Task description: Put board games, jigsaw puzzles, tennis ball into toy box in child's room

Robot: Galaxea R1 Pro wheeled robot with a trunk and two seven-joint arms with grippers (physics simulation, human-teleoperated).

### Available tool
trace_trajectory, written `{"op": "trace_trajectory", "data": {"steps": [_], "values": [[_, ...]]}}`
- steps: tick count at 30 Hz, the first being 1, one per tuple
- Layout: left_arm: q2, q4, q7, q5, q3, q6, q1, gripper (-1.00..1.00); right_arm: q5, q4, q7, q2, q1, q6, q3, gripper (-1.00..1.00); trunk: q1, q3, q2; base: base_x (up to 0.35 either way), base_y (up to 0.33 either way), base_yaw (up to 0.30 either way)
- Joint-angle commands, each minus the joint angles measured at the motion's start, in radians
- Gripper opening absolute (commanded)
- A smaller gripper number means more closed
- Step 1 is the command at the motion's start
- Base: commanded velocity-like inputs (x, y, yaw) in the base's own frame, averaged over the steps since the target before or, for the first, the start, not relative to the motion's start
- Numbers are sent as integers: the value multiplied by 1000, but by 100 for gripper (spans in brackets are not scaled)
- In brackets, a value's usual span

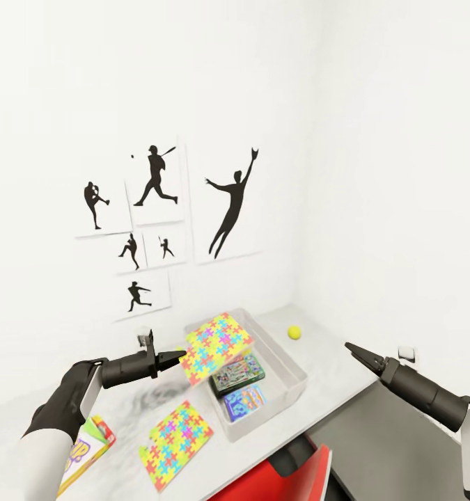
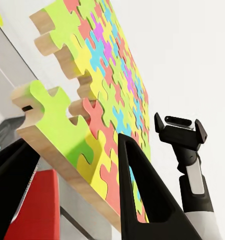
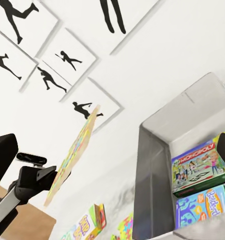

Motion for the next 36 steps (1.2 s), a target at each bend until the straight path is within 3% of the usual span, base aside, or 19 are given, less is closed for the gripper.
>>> {"op": "trace_trajectory", "data": {"steps": [1, 36], "values": [[0, 0, -2, 2, 0, 9, 0, -100, -3, 0, 1, 0, 0, 6, -1, 100, 1, 0, -1, 159, -153, 1], [0, 1, -3, 2, 0, 9, 0, -100, -3, -1, 1, 0, -1, 6, -2, 100, 1, 0, -1, 44, -17, 0]]}}
